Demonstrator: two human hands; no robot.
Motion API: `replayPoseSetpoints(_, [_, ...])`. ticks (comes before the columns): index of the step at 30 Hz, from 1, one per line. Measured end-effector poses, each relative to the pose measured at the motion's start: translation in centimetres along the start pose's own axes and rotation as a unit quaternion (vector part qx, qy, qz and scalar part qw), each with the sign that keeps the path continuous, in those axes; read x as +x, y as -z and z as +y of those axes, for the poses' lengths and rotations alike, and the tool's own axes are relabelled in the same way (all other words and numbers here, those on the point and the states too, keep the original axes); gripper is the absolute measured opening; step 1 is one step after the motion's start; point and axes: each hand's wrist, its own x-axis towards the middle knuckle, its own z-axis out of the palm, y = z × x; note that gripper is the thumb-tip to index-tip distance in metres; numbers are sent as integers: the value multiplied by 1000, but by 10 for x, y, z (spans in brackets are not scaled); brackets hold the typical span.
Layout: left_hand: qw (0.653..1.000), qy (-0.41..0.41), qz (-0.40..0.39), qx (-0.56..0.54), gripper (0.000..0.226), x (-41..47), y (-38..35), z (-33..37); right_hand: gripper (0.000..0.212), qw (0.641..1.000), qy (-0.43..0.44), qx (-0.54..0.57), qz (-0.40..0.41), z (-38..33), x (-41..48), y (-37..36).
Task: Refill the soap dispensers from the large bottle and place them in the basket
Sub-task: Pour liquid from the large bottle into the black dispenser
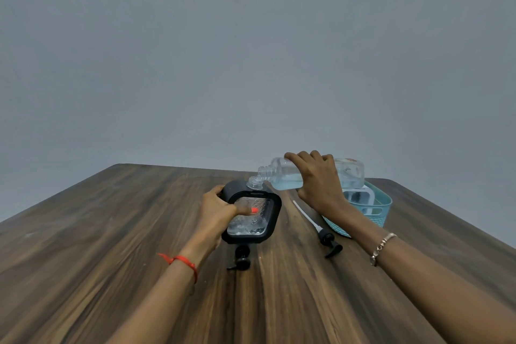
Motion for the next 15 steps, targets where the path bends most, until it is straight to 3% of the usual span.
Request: replayPoseSetpoints(15, [1000, 7, -6, -30, 51, -5, -4, 3, 65, 1000, 2, -9, -10, 1, 1, 3])
